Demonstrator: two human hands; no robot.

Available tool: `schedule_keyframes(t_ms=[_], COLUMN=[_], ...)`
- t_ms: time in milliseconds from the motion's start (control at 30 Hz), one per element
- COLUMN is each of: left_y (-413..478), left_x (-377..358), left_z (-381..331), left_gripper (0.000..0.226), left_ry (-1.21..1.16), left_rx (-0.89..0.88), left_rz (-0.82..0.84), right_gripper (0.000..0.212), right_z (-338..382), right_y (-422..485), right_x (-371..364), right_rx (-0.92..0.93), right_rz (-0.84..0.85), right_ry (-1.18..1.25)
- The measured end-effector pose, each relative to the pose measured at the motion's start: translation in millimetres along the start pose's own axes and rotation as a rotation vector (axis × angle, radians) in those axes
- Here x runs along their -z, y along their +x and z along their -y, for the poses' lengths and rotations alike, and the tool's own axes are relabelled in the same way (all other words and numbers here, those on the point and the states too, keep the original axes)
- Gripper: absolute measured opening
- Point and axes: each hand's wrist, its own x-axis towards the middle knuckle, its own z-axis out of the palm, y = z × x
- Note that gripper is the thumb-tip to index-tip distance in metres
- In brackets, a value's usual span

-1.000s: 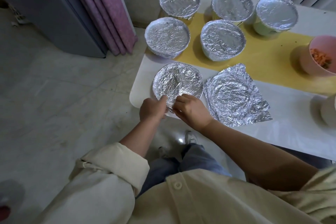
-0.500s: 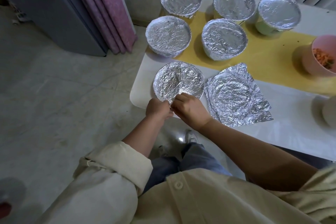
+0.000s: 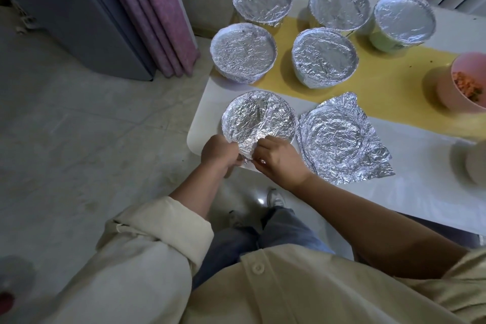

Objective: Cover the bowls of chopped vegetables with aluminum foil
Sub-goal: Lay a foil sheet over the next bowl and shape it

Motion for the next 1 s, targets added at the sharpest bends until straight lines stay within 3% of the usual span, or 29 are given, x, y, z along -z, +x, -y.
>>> schedule_keyframes(t_ms=[200, 367, 733, 900, 1000], left_y=[-10.5, -13.5, -18.3, -7.4, -8.2], left_x=[-9.8, -22.6, -19.6, -14.8, -8.6], left_z=[8.1, 8.6, -0.1, 2.1, -0.3], left_gripper=[0.029, 0.013, 0.032, 0.027, 0.011], left_ry=[-0.088, -0.173, -0.197, -0.157, -0.144], left_rx=[0.036, 0.086, 0.101, 0.080, 0.083], left_rz=[-0.049, -0.009, 0.026, 0.013, 0.032], right_gripper=[0.021, 0.022, 0.036, 0.031, 0.029], right_z=[0.4, 0.2, 0.6, -3.7, -8.2], right_y=[3.9, 4.1, 5.8, 1.1, -7.4], right_x=[-0.5, -3.7, -5.6, -2.0, 6.8], right_rx=[0.016, 0.005, -0.028, -0.032, 0.004], right_rz=[0.003, 0.005, -0.023, 0.060, 0.040], right_ry=[0.001, 0.012, 0.042, 0.080, 0.070])
